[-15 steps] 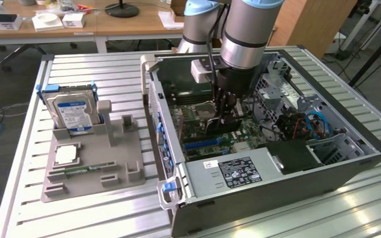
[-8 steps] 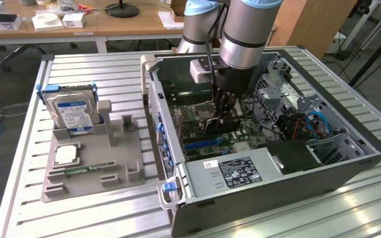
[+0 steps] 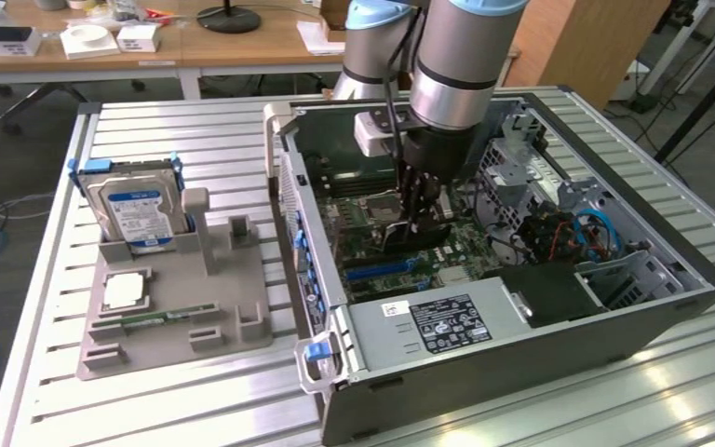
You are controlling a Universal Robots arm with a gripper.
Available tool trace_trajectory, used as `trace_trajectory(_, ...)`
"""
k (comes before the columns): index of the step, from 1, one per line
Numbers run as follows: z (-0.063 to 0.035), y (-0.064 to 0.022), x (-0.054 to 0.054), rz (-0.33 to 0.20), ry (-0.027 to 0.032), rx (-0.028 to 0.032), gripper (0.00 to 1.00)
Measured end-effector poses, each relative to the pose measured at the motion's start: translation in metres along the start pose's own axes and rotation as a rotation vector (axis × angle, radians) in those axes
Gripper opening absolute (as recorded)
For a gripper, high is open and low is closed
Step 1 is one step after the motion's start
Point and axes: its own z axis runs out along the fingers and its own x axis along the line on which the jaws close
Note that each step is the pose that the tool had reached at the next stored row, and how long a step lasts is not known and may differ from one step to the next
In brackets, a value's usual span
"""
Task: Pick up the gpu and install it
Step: 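Insert the gpu into the slot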
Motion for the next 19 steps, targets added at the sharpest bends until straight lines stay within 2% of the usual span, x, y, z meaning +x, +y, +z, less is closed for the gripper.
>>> trace_trajectory(4, 0.0, 0.0041, -0.0002, 0.0, 0.0, 0.0001, 0.26)
trace_trajectory(14, 0.0, 0.0043, 0.0013, 0.0, 0.0, 0.0001, 0.26)
trace_trajectory(19, 0.0, 0.0075, 0.0013, 0.0, -0.0001, 0.0001, 0.26)
